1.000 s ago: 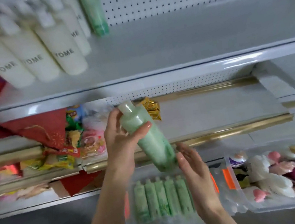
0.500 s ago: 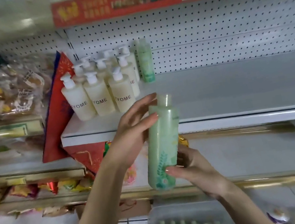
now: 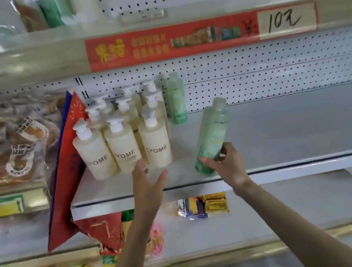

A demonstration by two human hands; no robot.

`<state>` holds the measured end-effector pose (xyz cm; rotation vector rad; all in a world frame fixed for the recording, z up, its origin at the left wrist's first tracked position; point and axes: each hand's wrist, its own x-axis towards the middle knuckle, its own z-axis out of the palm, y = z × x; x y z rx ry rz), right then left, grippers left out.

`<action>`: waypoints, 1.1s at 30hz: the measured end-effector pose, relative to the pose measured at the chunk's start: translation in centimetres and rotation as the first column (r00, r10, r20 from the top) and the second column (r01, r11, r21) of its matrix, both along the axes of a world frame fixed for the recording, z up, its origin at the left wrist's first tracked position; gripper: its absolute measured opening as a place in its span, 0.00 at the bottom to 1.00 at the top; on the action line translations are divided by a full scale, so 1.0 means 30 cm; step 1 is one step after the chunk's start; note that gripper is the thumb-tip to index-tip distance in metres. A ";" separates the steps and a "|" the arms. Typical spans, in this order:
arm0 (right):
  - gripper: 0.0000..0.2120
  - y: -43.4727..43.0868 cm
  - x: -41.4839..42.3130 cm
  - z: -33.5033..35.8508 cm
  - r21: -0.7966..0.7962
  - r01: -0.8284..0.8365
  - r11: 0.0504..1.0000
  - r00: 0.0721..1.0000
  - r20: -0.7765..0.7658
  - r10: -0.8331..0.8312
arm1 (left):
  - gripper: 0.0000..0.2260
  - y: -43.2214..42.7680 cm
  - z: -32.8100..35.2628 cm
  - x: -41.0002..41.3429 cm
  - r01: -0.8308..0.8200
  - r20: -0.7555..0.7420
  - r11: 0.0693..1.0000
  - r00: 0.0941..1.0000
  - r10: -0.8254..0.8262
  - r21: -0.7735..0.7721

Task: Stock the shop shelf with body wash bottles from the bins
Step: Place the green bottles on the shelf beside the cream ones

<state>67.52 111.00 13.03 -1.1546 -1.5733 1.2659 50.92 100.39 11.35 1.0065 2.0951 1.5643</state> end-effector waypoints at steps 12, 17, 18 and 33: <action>0.25 0.296 -0.247 -0.059 0.097 -0.085 0.992 0.993 0.089 0.077 | 0.33 0.182 -0.032 -0.100 0.004 -0.164 0.995 0.986 -0.019 -0.095; 0.26 0.378 -0.304 -0.080 0.100 -0.089 0.991 0.992 0.098 0.079 | 0.36 0.191 -0.052 -0.095 -0.037 -0.249 0.992 0.968 0.006 -0.122; 0.26 0.389 -0.314 -0.080 0.101 -0.090 0.991 0.991 0.108 0.079 | 0.37 0.190 -0.054 -0.097 -0.046 -0.259 0.991 0.966 0.013 -0.123; 0.26 0.451 -0.391 -0.113 0.145 -0.039 0.989 0.980 0.198 0.009 | 0.37 0.185 -0.038 -0.089 -0.048 -0.249 0.992 0.968 0.019 -0.114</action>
